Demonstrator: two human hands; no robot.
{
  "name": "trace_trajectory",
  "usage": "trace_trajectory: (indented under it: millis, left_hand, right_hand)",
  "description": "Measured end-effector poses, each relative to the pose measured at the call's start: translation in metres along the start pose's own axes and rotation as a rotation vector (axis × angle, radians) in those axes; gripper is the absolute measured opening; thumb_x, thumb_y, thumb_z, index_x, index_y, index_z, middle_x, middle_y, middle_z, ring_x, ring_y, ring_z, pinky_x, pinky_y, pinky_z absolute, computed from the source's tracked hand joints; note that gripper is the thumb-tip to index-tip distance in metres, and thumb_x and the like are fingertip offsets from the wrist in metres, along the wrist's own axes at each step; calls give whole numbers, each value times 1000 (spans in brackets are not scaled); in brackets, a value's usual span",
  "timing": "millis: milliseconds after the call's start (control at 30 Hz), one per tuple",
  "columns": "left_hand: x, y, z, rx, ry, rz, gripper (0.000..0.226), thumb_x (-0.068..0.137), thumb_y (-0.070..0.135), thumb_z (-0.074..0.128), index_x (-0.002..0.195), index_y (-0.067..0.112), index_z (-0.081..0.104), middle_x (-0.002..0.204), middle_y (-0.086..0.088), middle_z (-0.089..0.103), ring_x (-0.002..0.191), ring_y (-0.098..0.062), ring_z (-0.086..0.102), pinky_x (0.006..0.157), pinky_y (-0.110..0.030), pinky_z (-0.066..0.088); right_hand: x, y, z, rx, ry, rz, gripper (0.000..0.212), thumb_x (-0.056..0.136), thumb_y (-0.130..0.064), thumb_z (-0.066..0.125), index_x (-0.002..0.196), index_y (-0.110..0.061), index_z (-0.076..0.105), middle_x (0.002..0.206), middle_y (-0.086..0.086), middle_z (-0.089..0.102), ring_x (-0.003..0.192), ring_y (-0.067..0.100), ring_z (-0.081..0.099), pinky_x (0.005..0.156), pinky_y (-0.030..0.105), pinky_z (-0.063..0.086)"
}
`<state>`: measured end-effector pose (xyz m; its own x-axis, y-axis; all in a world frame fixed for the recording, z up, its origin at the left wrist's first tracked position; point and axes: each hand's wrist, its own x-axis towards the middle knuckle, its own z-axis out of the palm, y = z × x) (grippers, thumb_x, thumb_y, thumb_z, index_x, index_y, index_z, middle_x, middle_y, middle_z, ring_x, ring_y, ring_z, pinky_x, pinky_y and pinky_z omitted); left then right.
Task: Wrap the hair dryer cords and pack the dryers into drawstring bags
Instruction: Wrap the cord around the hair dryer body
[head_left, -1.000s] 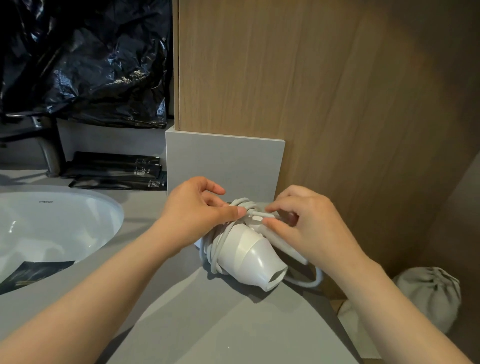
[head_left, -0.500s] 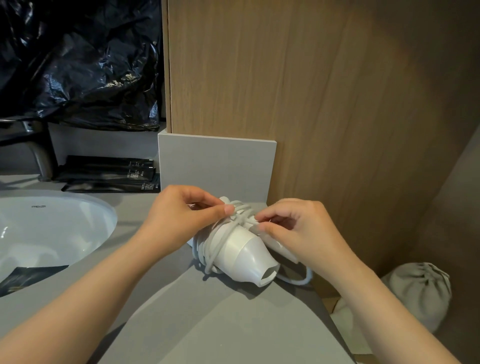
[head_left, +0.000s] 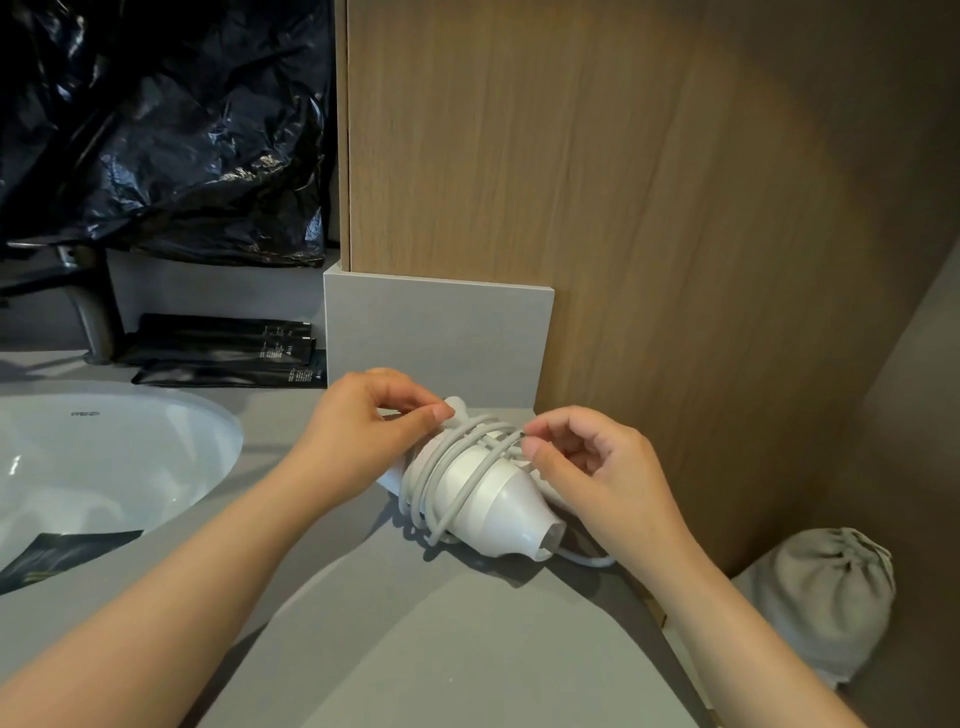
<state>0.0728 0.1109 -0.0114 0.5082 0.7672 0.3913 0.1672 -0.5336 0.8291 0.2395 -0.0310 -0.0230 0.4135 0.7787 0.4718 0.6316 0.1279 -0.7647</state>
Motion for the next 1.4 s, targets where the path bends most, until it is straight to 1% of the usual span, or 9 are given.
trace_trajectory:
  millis: [167,300,467,600,767,867,1000,1233,1400]
  left_hand:
    - [4,-8,2,-49,7,8,16,85,15,72,100,22,72,102,3,69,87,-7,65,75,-13,49]
    - [7,-11,-4,70,-104,98,29,93,18,62,120,28,65,121,13,59,96,4,59,74,-1,42]
    - [16,-6,1,183,-348,131,43,97,12,52,137,29,53,141,16,47,126,0,43,96,-6,34]
    - [21,2,-2,249,-363,113,35,94,15,58,126,27,62,118,13,61,110,-4,56,102,-25,42]
    - [36,17,-9,369,-386,177,26,83,22,74,109,26,72,97,17,60,92,4,56,91,-18,44]
    - [39,23,-12,372,-381,194,18,78,25,79,96,25,77,91,8,64,83,-5,59,79,-20,49]
    - [31,23,-21,348,-333,238,7,77,26,80,84,28,78,90,6,66,84,-8,62,80,-26,52]
    - [-5,11,-34,279,-146,109,1,79,26,77,80,26,77,77,2,72,67,-12,63,73,-36,57]
    - [-15,14,-26,175,-116,-80,17,80,26,76,97,23,73,85,6,74,58,-6,66,67,-28,59]
  right_hand:
    - [23,-14,9,-223,2,-37,16,87,-40,63,95,-30,71,94,-18,61,86,3,55,73,21,45]
    - [24,-15,-2,-251,-109,65,29,88,-43,62,116,-35,62,115,-24,55,107,-2,51,91,24,45]
    - [0,-7,-5,-236,-274,231,72,77,-63,62,140,-43,35,144,-20,36,114,-1,39,88,21,37]
    - [3,-4,-3,-234,-259,242,65,85,-66,49,142,-39,33,145,-12,44,122,9,49,100,33,45]
    - [2,-2,-3,-341,-284,267,55,95,-57,39,145,-34,31,142,-6,48,124,16,51,103,36,45]
    - [0,1,-3,-344,-279,250,54,96,-55,37,145,-33,32,145,-7,46,128,16,47,106,37,42]
    - [-1,3,-3,-460,-274,217,53,99,-45,42,147,-29,28,145,-5,46,127,17,48,102,31,41]
    - [-5,5,3,-539,-230,223,45,100,-41,39,142,-25,36,134,2,56,114,21,57,91,31,48]
    - [-5,1,4,-541,-214,218,45,100,-40,41,142,-24,36,134,2,56,114,22,57,91,30,48]
